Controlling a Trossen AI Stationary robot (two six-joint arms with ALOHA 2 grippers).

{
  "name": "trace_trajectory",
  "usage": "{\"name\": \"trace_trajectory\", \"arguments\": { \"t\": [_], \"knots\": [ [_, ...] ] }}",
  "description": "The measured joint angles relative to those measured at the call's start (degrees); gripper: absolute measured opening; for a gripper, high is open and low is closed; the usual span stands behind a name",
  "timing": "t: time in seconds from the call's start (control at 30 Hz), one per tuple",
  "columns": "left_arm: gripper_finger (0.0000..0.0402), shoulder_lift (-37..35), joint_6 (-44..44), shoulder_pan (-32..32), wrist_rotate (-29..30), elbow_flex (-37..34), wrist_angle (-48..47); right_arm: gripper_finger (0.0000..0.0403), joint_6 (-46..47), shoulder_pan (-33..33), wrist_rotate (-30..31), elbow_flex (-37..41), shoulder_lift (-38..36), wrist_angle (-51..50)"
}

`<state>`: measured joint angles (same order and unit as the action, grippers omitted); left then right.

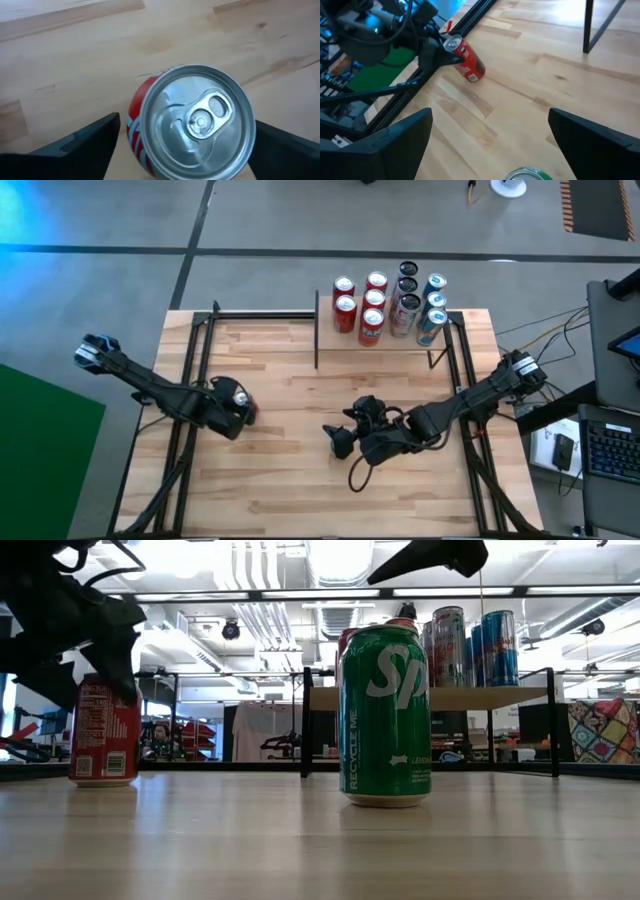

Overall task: Place canned beverage on shelf
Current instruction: Put the red-white soda can on the shelf aligned with the red-black soda cans

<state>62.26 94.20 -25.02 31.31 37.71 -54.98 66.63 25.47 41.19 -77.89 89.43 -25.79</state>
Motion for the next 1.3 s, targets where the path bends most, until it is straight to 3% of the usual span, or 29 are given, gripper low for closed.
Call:
{"name": "trace_trajectory", "arguments": {
  "t": [0.23, 0.4, 0.53, 0.7, 0.97, 1.3],
  "knots": [
    [0.0293, 0.95, 0.17, -0.02, 0.54, 0.09, -0.11, 0.0388, 1.89, 0.02, 0.37, 0.00, 0.00, -0.30],
    [0.0292, -0.44, -4.15, 1.30, -0.15, 1.99, -0.54, 0.0388, 2.85, 0.27, -0.90, 0.00, -0.09, -0.38],
    [0.0292, -0.10, -16.10, 4.40, 1.33, 7.15, 1.00, 0.0388, 2.72, 0.95, -2.64, -0.55, -0.72, -1.97],
    [0.0292, 2.84, -32.34, 10.83, 1.87, 17.07, 1.96, 0.0388, 4.26, 2.20, -2.68, -1.25, -2.46, -7.46],
    [0.0292, 14.49, -52.18, 20.98, 0.42, 38.01, 2.27, 0.0389, 19.09, 4.56, -2.24, -2.36, -5.69, -28.85],
    [0.0292, 34.35, -60.51, 27.60, -3.98, 62.01, -3.26, 0.0389, 23.87, 6.32, -2.21, -1.88, -6.01, -36.52]
  ]
}}
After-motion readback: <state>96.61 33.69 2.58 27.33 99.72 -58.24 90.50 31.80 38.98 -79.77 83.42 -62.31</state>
